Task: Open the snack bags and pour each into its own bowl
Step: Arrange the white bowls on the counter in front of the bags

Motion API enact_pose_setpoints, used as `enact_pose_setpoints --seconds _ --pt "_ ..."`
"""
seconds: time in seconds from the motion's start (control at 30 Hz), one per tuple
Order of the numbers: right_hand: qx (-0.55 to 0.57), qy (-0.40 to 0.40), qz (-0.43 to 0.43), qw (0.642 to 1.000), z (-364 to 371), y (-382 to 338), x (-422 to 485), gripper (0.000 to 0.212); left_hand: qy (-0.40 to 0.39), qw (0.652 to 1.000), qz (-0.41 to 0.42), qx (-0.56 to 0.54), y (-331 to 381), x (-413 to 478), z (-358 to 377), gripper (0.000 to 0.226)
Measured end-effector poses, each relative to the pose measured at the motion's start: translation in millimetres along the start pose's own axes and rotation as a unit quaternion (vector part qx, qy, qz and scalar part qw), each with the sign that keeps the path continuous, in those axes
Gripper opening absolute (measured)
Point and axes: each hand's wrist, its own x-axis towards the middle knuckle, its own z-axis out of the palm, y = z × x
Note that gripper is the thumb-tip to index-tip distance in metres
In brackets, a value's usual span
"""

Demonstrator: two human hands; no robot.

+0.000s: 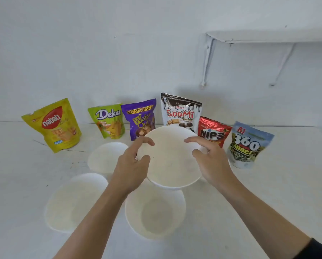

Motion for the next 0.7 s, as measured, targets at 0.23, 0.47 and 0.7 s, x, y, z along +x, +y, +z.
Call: enact_pose_setpoints --seconds 0.23,0.47,0.7 --pt "-0.050 -0.006 0.040 0.998 -98.1 61.2 -27.2 0.042 -0.043 0.999 -0.015 -0.006 20.5 -36.2 112.1 0.048" --pt "-0.138 -0.047 0.084 0.986 -127.2 110.3 -46.7 0.040 -0.105 0.991 -0.054 0.065 10.0 -69.0 161.9 0.047" --pt "-0.181 -0.165 0.139 0.959 -125.9 140.3 -69.6 0.045 -0.161 0.975 -0.104 0.112 -15.1 -92.9 176.4 0.047"
